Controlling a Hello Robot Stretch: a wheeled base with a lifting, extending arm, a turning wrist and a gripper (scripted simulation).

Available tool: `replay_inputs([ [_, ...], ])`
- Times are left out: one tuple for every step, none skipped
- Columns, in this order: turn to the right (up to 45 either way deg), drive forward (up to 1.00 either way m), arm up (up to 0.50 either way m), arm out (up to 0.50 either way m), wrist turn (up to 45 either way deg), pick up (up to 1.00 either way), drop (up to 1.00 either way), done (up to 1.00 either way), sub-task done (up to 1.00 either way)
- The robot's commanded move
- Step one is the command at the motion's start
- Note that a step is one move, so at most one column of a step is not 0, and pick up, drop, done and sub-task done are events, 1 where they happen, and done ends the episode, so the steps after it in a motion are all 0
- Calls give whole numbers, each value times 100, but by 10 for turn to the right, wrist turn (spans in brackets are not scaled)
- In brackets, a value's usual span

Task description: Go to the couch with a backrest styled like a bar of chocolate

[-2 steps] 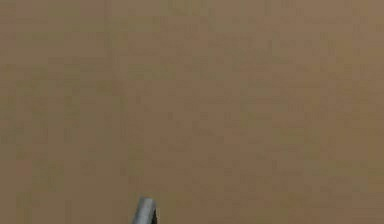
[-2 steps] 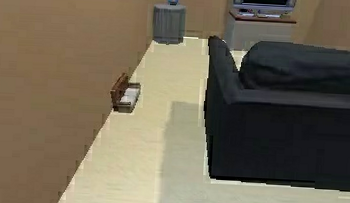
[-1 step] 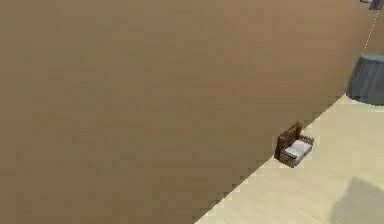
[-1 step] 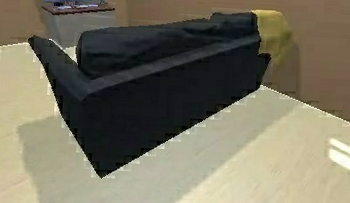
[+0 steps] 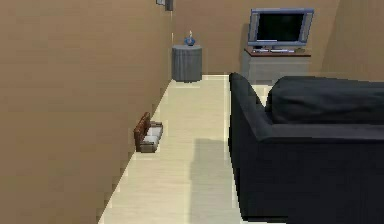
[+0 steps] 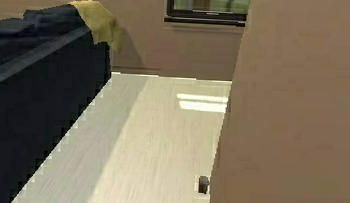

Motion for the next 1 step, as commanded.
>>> replay_inputs([
  [30, 0, 0, 0, 0, 0, 0, 0, 0],
])
